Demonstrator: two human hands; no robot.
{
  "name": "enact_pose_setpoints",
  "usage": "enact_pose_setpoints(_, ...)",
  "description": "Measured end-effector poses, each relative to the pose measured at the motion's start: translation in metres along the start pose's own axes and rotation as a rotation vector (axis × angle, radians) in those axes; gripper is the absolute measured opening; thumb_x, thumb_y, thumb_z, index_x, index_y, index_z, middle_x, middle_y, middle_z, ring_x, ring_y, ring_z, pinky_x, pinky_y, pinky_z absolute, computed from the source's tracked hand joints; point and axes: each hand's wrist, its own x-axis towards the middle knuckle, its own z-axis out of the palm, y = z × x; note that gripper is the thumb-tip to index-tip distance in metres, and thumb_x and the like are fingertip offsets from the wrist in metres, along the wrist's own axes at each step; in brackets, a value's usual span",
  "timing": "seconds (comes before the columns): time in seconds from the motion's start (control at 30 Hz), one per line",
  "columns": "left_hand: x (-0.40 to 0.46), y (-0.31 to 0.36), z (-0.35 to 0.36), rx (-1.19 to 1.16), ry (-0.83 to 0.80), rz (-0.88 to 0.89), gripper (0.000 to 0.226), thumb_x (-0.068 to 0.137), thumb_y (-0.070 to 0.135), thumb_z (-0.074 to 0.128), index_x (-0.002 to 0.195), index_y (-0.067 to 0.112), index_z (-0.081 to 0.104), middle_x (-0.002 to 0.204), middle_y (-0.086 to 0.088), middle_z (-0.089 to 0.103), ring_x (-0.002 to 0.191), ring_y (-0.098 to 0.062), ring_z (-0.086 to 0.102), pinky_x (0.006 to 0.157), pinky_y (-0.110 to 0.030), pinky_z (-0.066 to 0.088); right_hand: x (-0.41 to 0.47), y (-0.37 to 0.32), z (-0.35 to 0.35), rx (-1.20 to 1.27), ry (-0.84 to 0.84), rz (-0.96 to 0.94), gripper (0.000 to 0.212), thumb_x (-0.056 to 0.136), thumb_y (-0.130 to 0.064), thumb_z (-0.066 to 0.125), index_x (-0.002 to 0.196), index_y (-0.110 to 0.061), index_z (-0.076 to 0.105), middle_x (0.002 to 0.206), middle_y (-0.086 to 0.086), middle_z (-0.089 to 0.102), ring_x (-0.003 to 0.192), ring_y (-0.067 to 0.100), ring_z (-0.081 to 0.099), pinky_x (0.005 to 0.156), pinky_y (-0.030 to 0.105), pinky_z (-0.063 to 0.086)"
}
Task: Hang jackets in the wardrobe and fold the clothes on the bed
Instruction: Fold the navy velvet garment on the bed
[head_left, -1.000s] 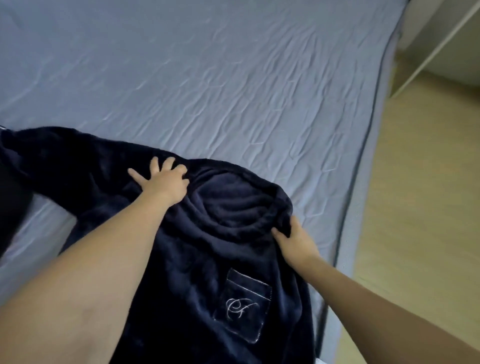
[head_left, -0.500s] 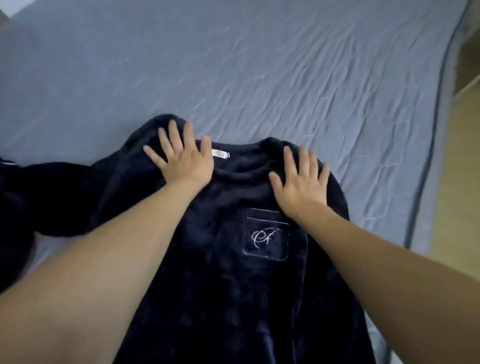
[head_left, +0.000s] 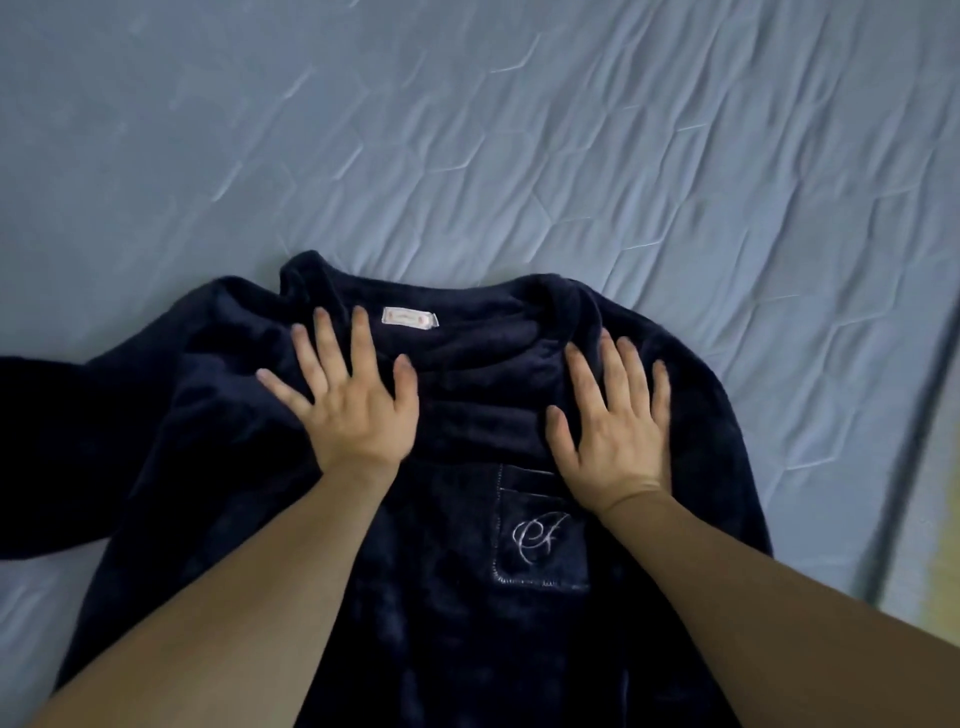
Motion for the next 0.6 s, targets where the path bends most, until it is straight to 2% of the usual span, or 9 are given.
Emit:
enact_pose_setpoints(0.33,-0.001,-0.003,0.003,0.002,0.056,0.023,0.068,0.095,0.058,0.013,0.156,0.029,0.01,0.164,-0.008,0.002,0.15,-0.028,-0.009,0.111,-0.069,-0.01,-0.003,0.0,0.002,0.001,0.075,0.004,0.066,0.091,-0.053,0.025,0.15,-0.025,0.031,0.159,0.009,0.024,0.148,0.027,0.017,0.119,0.053,0.006)
enact_pose_setpoints(0.5,-0.004,-0.004,0.004,-0.039,0.115,0.031,0.068,0.094,0.059,0.014,0.155,0.029,0.015,0.164,-0.007,0.006,0.151,-0.028,-0.005,0.112,-0.067,-0.013,-0.005,0.0,0.004,-0.016,0.105,-0.004,0.067,0.092,-0.056,0.015,0.153,-0.029,0.022,0.161,0.005,0.017,0.149,0.023,0.009,0.12,0.049,-0.001)
enact_pose_setpoints(0.6,-0.009,-0.007,0.004,-0.139,0.194,0.032,0.066,0.095,0.058,0.016,0.154,0.03,0.02,0.164,-0.005,0.01,0.151,-0.025,-0.002,0.114,-0.062,-0.015,-0.012,0.0,0.004,0.018,0.159,-0.011,0.062,0.097,-0.055,0.017,0.154,-0.029,0.017,0.162,0.004,0.015,0.149,0.021,0.007,0.12,0.047,-0.001)
